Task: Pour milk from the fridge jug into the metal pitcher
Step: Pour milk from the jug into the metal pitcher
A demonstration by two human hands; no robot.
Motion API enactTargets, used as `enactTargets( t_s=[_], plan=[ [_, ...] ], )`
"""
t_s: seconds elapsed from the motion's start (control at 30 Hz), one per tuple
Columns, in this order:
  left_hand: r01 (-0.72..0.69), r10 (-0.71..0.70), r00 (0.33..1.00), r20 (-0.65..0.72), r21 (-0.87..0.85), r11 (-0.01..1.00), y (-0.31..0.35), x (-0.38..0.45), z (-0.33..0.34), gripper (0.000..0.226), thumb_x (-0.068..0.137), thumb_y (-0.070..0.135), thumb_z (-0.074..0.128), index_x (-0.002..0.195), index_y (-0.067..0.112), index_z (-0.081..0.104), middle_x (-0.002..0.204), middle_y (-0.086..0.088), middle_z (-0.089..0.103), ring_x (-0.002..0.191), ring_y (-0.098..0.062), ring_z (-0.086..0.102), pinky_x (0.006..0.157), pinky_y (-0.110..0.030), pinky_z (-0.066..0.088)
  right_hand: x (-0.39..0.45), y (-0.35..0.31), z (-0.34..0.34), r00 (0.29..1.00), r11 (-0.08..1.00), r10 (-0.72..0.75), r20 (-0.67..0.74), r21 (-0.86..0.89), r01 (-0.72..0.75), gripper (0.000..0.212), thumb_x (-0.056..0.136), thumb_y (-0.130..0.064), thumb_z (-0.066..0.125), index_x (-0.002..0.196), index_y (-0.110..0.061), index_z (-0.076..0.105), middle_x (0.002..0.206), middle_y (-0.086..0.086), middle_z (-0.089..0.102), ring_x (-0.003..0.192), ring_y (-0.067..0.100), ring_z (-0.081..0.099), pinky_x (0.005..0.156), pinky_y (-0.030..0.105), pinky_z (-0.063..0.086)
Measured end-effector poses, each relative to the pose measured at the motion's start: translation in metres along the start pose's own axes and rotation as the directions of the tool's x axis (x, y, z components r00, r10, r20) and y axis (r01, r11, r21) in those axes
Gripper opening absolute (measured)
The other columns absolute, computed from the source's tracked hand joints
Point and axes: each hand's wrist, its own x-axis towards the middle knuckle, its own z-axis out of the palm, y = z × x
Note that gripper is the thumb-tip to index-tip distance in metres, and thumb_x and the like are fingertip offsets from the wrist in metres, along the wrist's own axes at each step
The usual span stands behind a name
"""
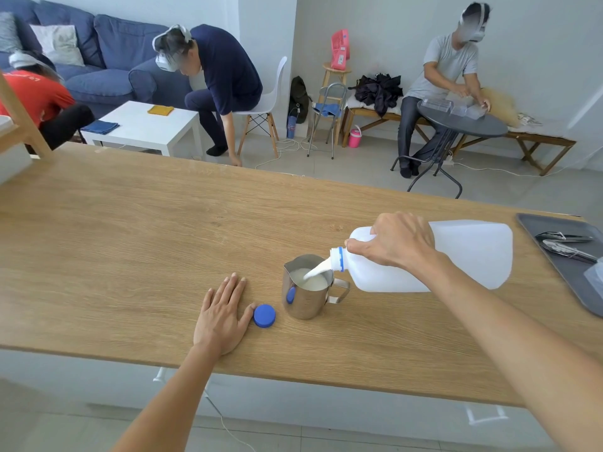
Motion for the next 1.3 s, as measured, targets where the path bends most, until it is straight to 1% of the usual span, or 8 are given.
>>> enactTargets(
  t_s=[0.17, 0.3, 0.33, 0.47, 0.67, 0.97, 1.17, 1.3],
  plan=[
    [-0.002, 0.002, 1.0, -0.001, 0.009, 1.0, -0.0007, 0.0001, 0.0008, 0.081, 0.083, 0.069, 0.001, 0.151, 0.026, 0.011, 0.159, 0.007, 0.006, 0.145, -0.006, 0.0, 0.119, -0.034, 0.002, 0.0012, 0.0005, 0.0, 1.0, 1.0, 0.0, -0.018, 0.01, 0.0, 0.063, 0.073, -0.062, 0.059, 0.047, -0.013, 0.029, 0.048, 0.002, 0.042, 0.044, 0.021, 0.034, 0.05, 0.03, 0.028],
    [-0.006, 0.006, 1.0, -0.017, -0.006, 1.0, -0.0015, 0.0001, 0.0019, 0.086, 0.081, 0.072, -0.006, 0.151, 0.026, 0.013, 0.159, 0.008, 0.007, 0.145, -0.006, 0.002, 0.119, -0.035, 0.004, 0.0023, 0.0012, 0.0024, 0.999, 1.0, -0.007, -0.043, 0.02, 0.008, 0.063, 0.072, -0.062, 0.059, 0.047, -0.013, 0.027, 0.061, 0.007, 0.067, 0.044, 0.021, 0.034, 0.048, 0.029, 0.026],
    [-0.007, 0.007, 1.0, -0.017, -0.007, 1.0, -0.0016, 0.0002, 0.002, 0.086, 0.081, 0.072, -0.006, 0.151, 0.026, 0.013, 0.159, 0.008, 0.007, 0.145, -0.006, 0.001, 0.119, -0.035, 0.004, 0.0024, 0.0015, 0.0028, 0.999, 1.0, -0.005, -0.045, 0.023, 0.006, 0.064, 0.072, -0.062, 0.06, 0.047, -0.013, 0.027, 0.062, 0.008, 0.069, 0.043, 0.021, 0.034, 0.048, 0.029, 0.026],
    [-0.008, 0.008, 1.0, -0.017, -0.003, 1.0, -0.001, 0.0, 0.0014, 0.08, 0.084, 0.069, 0.003, 0.151, 0.025, 0.013, 0.159, 0.007, 0.008, 0.145, -0.007, 0.002, 0.118, -0.035, 0.003, 0.0012, 0.0011, 0.0011, 1.0, 1.0, -0.006, -0.029, 0.016, 0.007, 0.063, 0.073, -0.061, 0.06, 0.048, -0.014, 0.026, 0.048, 0.004, 0.046, 0.044, 0.021, 0.032, 0.048, 0.029, 0.025],
    [-0.004, 0.004, 1.0, -0.013, 0.002, 1.0, -0.0014, -0.0001, 0.0018, 0.077, 0.086, 0.066, 0.006, 0.151, 0.026, 0.012, 0.159, 0.007, 0.007, 0.145, -0.007, 0.001, 0.119, -0.035, 0.003, 0.0013, 0.0013, 0.0018, 0.999, 1.0, -0.018, -0.044, 0.015, 0.018, 0.063, 0.073, -0.062, 0.059, 0.047, -0.013, 0.029, 0.057, 0.008, 0.062, 0.045, 0.022, 0.036, 0.048, 0.029, 0.027],
    [-0.001, 0.001, 1.0, -0.008, 0.002, 1.0, -0.0004, 0.0001, 0.0011, 0.078, 0.085, 0.066, 0.004, 0.151, 0.026, 0.01, 0.159, 0.008, 0.005, 0.145, -0.006, -0.001, 0.119, -0.034, 0.001, 0.0007, 0.0012, -0.001, 1.0, 1.0, -0.024, -0.016, -0.01, 0.024, 0.061, 0.072, -0.061, 0.059, 0.048, -0.015, 0.026, 0.045, 0.0, 0.032, 0.044, 0.021, 0.03, 0.048, 0.029, 0.025],
    [-0.004, 0.004, 1.0, -0.004, -0.002, 1.0, -0.0002, -0.0004, 0.0, 0.079, 0.084, 0.067, 0.003, 0.151, 0.026, 0.01, 0.159, 0.008, 0.005, 0.145, -0.006, -0.001, 0.119, -0.034, 0.001, 0.002, 0.0009, -0.0021, 0.999, 0.999, -0.036, -0.018, -0.019, 0.036, 0.061, 0.072, -0.061, 0.06, 0.049, -0.015, 0.026, 0.046, 0.0, 0.034, 0.044, 0.021, 0.03, 0.048, 0.03, 0.025],
    [-0.003, 0.003, 1.0, -0.014, -0.009, 1.0, 0.0006, -0.0006, -0.001, 0.079, 0.084, 0.067, 0.005, 0.151, 0.025, 0.013, 0.159, 0.007, 0.007, 0.145, -0.007, 0.002, 0.119, -0.034, 0.002, 0.0019, -0.0007, -0.0028, 0.999, 0.998, -0.049, -0.009, -0.047, 0.048, 0.061, 0.073, -0.06, 0.06, 0.05, -0.015, 0.026, 0.045, 0.0, 0.029, 0.043, 0.02, 0.028, 0.046, 0.029, 0.021]
  ],
)
